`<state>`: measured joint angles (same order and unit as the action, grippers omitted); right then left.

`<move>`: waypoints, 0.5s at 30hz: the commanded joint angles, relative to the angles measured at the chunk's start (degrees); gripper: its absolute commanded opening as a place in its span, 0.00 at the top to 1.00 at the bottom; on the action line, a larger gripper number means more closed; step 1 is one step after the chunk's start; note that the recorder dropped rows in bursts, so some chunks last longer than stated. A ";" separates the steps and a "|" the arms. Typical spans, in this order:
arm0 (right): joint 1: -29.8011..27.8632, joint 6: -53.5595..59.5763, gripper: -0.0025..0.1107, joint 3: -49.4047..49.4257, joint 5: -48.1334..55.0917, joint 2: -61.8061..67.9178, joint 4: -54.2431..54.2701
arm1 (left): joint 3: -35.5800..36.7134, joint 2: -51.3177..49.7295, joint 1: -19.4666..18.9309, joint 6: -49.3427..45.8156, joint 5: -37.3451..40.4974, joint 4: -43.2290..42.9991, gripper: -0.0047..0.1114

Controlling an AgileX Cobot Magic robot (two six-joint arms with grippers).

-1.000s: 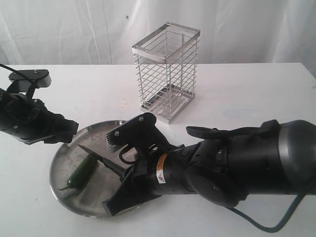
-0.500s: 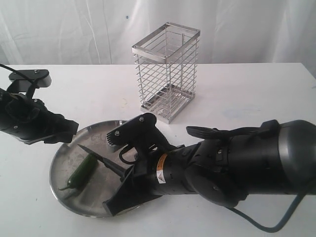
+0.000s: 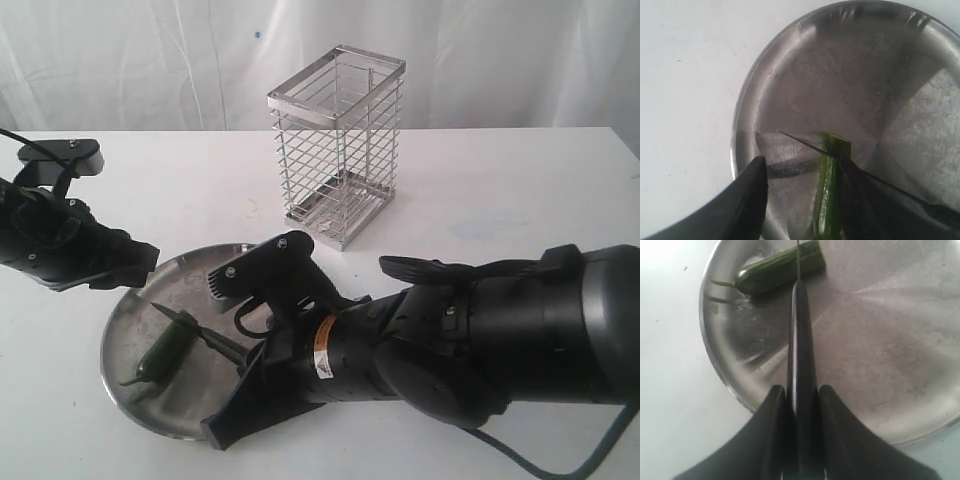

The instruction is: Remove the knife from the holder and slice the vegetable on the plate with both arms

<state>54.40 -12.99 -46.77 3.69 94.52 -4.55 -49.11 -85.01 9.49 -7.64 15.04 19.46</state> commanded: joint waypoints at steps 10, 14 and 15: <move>-0.18 0.98 0.98 0.02 -2.99 1.52 -0.14 | 0.46 0.10 -0.24 -0.08 1.17 0.65 0.54; -1.50 0.98 0.98 0.02 -3.06 1.52 -0.14 | 0.46 0.10 -0.24 -0.08 1.17 0.65 0.54; -1.62 0.98 0.98 0.02 -3.06 1.52 -0.14 | 0.46 0.10 -0.24 -0.08 1.17 0.65 0.54</move>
<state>53.68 -12.53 -46.77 1.50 96.18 -4.55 -49.11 -85.01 9.49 -7.75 15.47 19.46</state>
